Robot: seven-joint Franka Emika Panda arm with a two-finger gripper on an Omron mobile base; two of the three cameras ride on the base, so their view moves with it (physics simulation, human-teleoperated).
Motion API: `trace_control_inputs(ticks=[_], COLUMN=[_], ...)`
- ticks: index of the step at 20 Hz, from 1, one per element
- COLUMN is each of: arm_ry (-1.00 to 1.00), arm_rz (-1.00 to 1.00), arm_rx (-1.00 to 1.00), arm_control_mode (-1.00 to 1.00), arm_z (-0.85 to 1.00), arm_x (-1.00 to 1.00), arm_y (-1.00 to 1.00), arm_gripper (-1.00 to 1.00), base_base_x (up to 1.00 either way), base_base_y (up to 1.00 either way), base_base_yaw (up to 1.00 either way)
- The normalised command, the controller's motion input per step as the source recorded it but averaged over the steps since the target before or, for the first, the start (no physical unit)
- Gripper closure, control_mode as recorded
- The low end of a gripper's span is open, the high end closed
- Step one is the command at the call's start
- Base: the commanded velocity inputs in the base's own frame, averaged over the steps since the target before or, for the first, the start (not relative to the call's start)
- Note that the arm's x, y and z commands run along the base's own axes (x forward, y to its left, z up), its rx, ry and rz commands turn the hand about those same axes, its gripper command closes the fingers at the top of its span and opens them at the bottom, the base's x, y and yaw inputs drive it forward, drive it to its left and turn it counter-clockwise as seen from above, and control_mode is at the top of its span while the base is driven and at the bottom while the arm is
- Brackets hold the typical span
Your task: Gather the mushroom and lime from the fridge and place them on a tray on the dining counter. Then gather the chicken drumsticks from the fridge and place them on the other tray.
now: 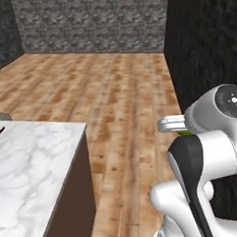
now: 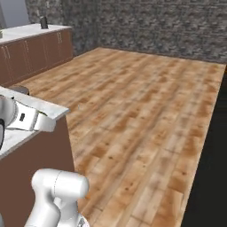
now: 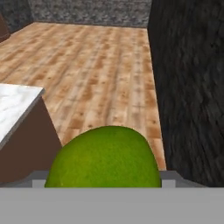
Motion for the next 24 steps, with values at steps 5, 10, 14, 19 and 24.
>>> trace_control_inputs(ticks=[5,10,14,19,24], arm_ry=[0.0,0.0,0.0,0.0,0.0], arm_rz=[0.0,0.0,0.0,0.0,0.0], arm_rx=[0.0,0.0,0.0,0.0,0.0], arm_control_mode=[1.0,1.0,1.0,1.0,1.0], arm_z=[0.0,0.0,0.0,0.0,0.0], arm_x=[0.0,0.0,0.0,0.0,0.0], arm_y=[0.0,0.0,0.0,0.0,0.0], arm_gripper=[1.0,1.0,1.0,1.0,1.0], base_base_x=[1.0,0.87,0.78,0.73,0.67], base_base_y=[-0.85,-0.29,-0.07,-0.18,-0.21], base_base_yaw=[0.08,0.34,0.46,0.45,0.44])
